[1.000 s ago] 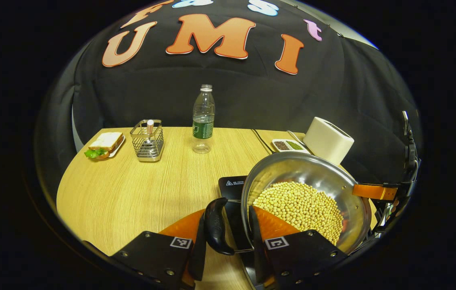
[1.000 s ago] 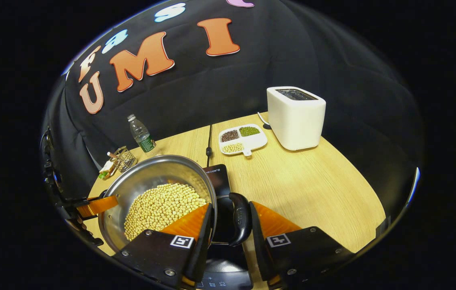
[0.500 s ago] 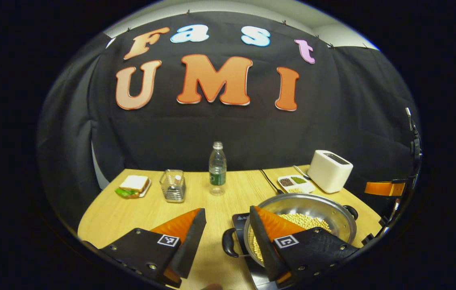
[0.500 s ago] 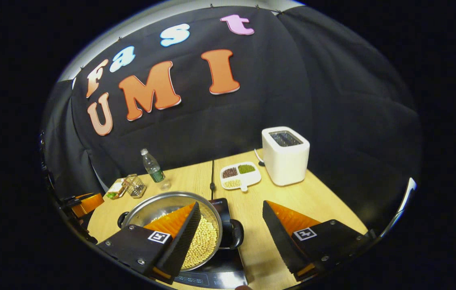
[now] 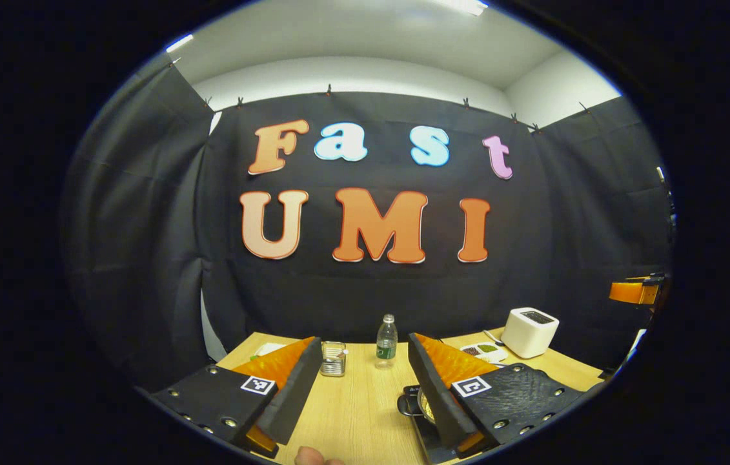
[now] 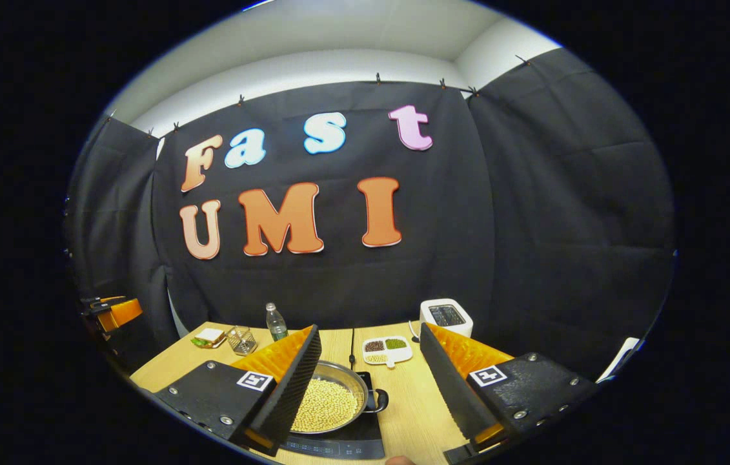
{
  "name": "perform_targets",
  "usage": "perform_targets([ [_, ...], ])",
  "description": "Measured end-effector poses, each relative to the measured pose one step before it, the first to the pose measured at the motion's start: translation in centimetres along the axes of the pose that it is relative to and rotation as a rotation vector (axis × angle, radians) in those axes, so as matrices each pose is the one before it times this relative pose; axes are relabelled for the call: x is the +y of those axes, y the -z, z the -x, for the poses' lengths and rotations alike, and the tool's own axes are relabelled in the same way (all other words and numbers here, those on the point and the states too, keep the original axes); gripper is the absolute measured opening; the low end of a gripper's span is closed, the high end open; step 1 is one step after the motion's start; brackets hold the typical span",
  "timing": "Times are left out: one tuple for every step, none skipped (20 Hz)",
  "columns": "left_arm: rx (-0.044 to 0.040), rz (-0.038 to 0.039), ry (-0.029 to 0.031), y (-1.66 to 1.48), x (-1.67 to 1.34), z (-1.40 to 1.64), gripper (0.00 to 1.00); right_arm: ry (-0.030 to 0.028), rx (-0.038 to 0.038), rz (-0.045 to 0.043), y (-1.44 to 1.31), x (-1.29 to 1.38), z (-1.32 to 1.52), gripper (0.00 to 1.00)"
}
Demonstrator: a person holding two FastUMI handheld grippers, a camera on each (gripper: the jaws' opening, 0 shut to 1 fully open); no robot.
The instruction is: First push the handle of the pot to place it horizontally, then grasp the pot with both hands and set it on the induction cooktop.
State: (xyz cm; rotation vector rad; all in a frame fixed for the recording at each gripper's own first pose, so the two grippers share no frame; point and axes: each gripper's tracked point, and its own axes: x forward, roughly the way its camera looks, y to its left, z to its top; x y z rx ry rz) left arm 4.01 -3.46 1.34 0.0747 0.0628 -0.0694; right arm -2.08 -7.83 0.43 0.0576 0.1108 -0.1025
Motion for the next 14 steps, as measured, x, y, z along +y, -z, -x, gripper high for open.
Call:
perform_targets([
  [-0.01558, -0.01848, -0.00994, -0.756, 0.576, 1.012, 0.84, -0.00105, -0.01538, -0.00071, -0.594, 0.161, 0.949, 1.00],
  [-0.00884, -0.01395, -0.01981, -0.429, 0.786, 0.682, 0.83, -0.00249, -0.01329, -0.01009, -0.684, 0.244, 0.735, 1.00],
  [-0.00079, -0.00104, -0.01963, -0.255, 0.628, 0.479, 0.83, -0.00961, -0.01011, -0.00989, -0.474, 0.364, 0.672, 0.95],
  [0.00427, 0.00716, -0.01272, -0.014, 0.360, 0.502, 0.83, -0.00654, -0.00608, -0.00482, -0.231, 0.215, 0.539, 1.00],
  [0.00433, 0.01744, -0.00609, 0.027, 0.216, 0.305, 0.83, -0.00122, -0.00531, 0.00236, -0.113, -0.034, 0.299, 0.95],
  [0.00376, 0.01930, -0.00188, 0.027, 0.107, 0.111, 0.83, 0.00277, -0.00550, 0.00611, -0.153, -0.067, 0.362, 0.95],
  [0.00338, 0.01816, 0.00073, -0.059, 0.267, 0.118, 0.83, 0.00288, -0.00306, 0.00609, -0.101, -0.075, 0.283, 0.95],
  [-0.00095, 0.01581, 0.00110, -0.176, 0.288, 0.040, 0.84, 0.00194, -0.00129, 0.00306, -0.016, -0.016, 0.244, 0.95],
  [-0.00505, 0.00703, -0.00489, -0.266, 0.369, 0.149, 0.83, -0.00221, -0.00041, -0.00120, -0.021, 0.061, 0.181, 0.95],
  [-0.00441, -0.00230, -0.00862, -0.230, 0.500, -0.059, 0.83, -0.00192, 0.00062, -0.00219, -0.061, 0.052, 0.156, 0.95],
  [-0.00321, -0.00876, -0.00616, -0.182, 0.306, 0.092, 0.83, -0.00064, -0.00221, -0.00095, -0.015, -0.052, 0.026, 0.95],
  [-0.00017, -0.00797, -0.00299, -0.027, -0.046, 0.175, 0.83, 0.00308, -0.00275, 0.00040, -0.048, -0.146, -0.039, 0.95],
  [0.00099, -0.00695, 0.00027, -0.088, -0.085, 0.056, 0.83, 0.00505, -0.00156, 0.00093, 0.020, -0.159, -0.106, 0.95],
  [0.00220, -0.00569, 0.00055, -0.185, -0.110, -0.018, 0.83, 0.00411, -0.00156, 0.00006, 0.004, -0.177, -0.081, 0.95],
])
